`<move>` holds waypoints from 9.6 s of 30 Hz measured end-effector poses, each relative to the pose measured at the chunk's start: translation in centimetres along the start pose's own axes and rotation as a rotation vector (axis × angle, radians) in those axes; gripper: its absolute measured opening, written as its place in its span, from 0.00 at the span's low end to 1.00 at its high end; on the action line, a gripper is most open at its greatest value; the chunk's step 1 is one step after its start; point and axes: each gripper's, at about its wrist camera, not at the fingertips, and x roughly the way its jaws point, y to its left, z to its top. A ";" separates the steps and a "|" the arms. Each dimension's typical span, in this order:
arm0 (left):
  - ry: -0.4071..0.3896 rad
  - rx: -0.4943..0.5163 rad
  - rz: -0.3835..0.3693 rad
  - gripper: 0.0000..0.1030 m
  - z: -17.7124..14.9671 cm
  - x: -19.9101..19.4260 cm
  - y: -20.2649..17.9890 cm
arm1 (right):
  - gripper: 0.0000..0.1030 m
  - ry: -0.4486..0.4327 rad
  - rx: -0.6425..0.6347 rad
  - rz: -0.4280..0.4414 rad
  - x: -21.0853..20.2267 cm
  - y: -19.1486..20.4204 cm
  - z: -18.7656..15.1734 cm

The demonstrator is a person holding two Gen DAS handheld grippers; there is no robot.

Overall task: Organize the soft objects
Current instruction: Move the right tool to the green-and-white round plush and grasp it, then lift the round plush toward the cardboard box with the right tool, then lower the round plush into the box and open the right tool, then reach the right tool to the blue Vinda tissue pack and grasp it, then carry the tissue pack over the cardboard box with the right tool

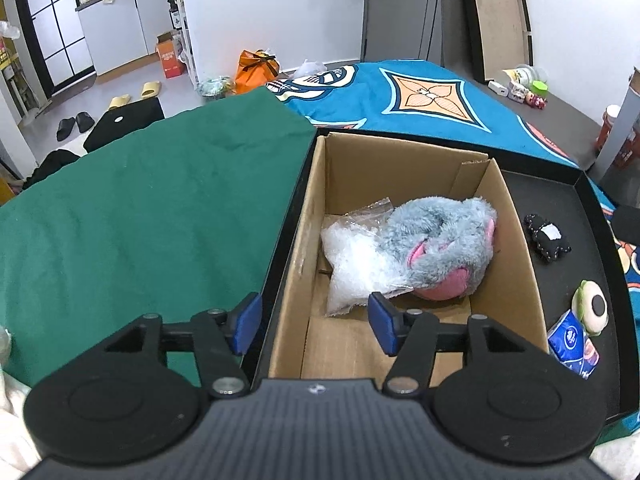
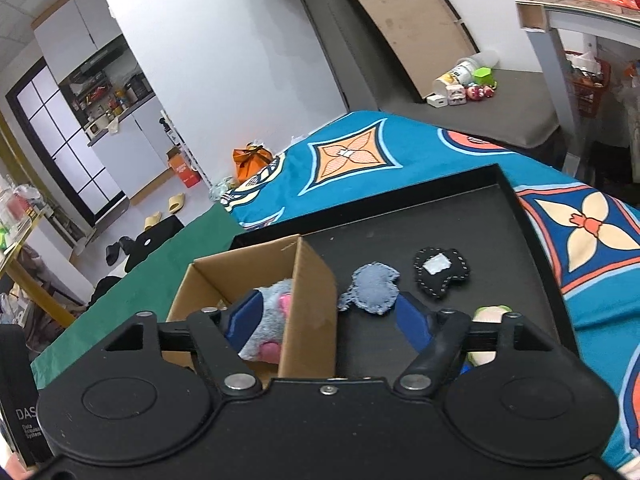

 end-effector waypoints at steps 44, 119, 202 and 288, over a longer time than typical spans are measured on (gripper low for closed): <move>0.044 0.069 0.100 0.69 0.5 2.4 -3.3 | 0.77 0.108 0.105 -0.149 4.9 -10.9 -3.1; -0.027 -0.052 -0.104 0.55 -1.0 0.0 2.4 | 0.34 0.007 -0.138 -0.026 1.1 3.8 0.3; 0.029 0.010 0.003 0.57 -0.9 0.2 0.5 | 0.58 0.175 -0.051 -0.103 2.7 -4.6 -4.0; 0.028 0.000 0.064 0.63 -0.3 1.1 -0.5 | 0.48 0.096 -0.120 -0.098 1.6 -3.1 -0.4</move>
